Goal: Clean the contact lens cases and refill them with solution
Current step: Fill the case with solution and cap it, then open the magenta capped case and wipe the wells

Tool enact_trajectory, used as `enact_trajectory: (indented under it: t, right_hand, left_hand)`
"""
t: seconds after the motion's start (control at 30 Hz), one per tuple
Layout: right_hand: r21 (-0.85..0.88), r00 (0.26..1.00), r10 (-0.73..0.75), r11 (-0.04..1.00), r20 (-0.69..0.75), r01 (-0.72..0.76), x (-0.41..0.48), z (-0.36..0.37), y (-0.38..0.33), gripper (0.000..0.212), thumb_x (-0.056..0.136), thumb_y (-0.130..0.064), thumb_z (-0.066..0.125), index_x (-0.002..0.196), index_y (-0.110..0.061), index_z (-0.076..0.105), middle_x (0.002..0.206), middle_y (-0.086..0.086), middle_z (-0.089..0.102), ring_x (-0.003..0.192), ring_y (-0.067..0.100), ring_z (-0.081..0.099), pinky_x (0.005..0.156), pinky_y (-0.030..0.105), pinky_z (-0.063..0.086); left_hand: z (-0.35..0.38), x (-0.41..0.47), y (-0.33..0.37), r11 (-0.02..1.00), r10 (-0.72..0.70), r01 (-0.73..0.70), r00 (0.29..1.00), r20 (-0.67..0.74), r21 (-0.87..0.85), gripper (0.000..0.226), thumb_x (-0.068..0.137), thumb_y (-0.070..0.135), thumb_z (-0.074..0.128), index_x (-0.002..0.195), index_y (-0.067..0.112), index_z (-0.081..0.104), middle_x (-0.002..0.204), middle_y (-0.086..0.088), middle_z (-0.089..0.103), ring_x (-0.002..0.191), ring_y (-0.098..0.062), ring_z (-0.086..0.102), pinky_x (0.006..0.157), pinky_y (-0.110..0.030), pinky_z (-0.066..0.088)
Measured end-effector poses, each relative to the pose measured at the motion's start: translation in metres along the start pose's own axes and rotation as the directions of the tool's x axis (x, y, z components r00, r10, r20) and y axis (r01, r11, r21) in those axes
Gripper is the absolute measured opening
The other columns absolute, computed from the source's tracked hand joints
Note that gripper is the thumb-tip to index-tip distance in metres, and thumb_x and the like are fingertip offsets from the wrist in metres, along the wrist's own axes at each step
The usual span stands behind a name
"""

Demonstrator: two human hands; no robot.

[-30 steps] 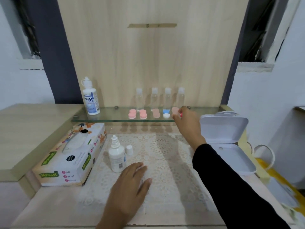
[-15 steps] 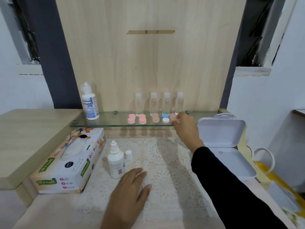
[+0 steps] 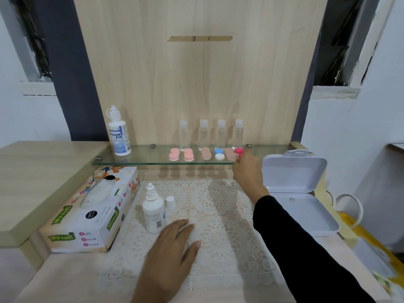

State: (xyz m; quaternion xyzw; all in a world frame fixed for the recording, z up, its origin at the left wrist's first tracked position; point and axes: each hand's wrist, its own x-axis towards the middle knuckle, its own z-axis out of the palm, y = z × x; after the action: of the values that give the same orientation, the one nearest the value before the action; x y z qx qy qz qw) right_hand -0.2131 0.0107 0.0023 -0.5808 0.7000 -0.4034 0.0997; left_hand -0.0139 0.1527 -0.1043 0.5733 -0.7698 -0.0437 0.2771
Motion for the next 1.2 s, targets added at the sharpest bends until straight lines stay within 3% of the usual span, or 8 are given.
enact_trajectory:
  t: [0.13,0.27,0.6,0.77,0.97,1.07,1.2]
  right_hand:
    - [-0.034,1.0,-0.004,0.999,-0.008,0.003,0.002,0.004,0.004,0.036,0.094,-0.002,0.04,0.128,-0.009,0.048,0.115,0.016,0.059,0.102,0.034,0.055,0.068,0.032,0.037]
    - [-0.009,1.0,0.009,1.0,-0.021,-0.009,0.0,0.002,0.002,0.029,0.096,-0.001,0.041,0.124,-0.005,0.045,0.112,0.017,0.059,0.091,0.03,0.052,0.067,0.032,0.034]
    - [-0.022,0.998,0.061,0.998,-0.011,-0.061,-0.005,-0.001,-0.001,0.041,0.096,0.001,0.04,0.137,0.001,0.032,0.119,0.021,0.056,0.11,0.038,0.053,0.071,0.033,0.034]
    - [-0.018,0.998,0.061,0.998,-0.009,-0.061,-0.006,-0.002,-0.002,0.035,0.095,0.004,0.04,0.13,0.003,0.036,0.112,0.02,0.059,0.101,0.036,0.057,0.067,0.034,0.033]
    - [0.047,0.999,0.009,0.999,-0.037,-0.007,-0.01,-0.003,-0.002,0.044,0.094,0.003,0.041,0.137,0.005,0.032,0.098,0.015,0.058,0.091,0.034,0.059,0.063,0.037,0.042]
    - [0.098,0.999,-0.008,0.995,-0.037,0.012,-0.015,-0.005,-0.002,0.034,0.096,-0.001,0.039,0.13,0.002,0.037,0.087,0.008,0.055,0.082,0.035,0.063,0.065,0.043,0.053]
    - [0.083,0.996,-0.075,0.993,-0.054,0.08,-0.029,-0.011,0.001,0.018,0.099,-0.008,0.039,0.117,-0.007,0.043,0.089,0.008,0.057,0.078,0.032,0.06,0.067,0.045,0.051]
  left_hand:
    - [-0.001,0.0,0.0,1.0,-0.001,0.001,1.0,-0.002,-0.009,0.101,0.072,0.082,-0.01,0.14,0.031,0.044,0.146,0.018,0.034,0.133,0.004,0.025,0.105,-0.014,0.022]
    - [0.0,0.0,0.001,1.0,-0.004,0.004,1.0,-0.004,-0.011,0.097,0.075,0.082,-0.005,0.138,0.03,0.046,0.145,0.017,0.037,0.132,0.004,0.027,0.104,-0.016,0.024]
    - [-0.003,-0.001,0.002,1.0,-0.012,0.012,1.0,0.019,-0.007,0.103,0.069,0.083,-0.012,0.142,0.032,0.04,0.147,0.019,0.03,0.135,0.005,0.021,0.107,-0.013,0.018]
    - [-0.004,-0.001,0.003,1.0,-0.009,0.009,1.0,0.021,0.005,0.101,0.069,0.083,-0.012,0.142,0.034,0.038,0.147,0.022,0.028,0.13,0.011,0.016,0.105,-0.01,0.017]
    - [-0.004,0.0,0.003,1.0,-0.019,0.019,1.0,0.018,-0.003,0.105,0.066,0.084,-0.016,0.141,0.035,0.038,0.147,0.022,0.028,0.127,0.014,0.014,0.105,-0.01,0.017]
    - [-0.005,0.0,0.003,1.0,-0.023,0.023,0.999,0.028,0.002,0.108,0.063,0.084,-0.019,0.142,0.036,0.036,0.147,0.023,0.026,0.127,0.014,0.012,0.105,-0.01,0.016]
    - [-0.005,-0.001,0.003,1.0,-0.021,0.021,0.999,0.033,0.0,0.107,0.063,0.084,-0.018,0.142,0.036,0.036,0.147,0.024,0.025,0.128,0.014,0.012,0.105,-0.01,0.017]
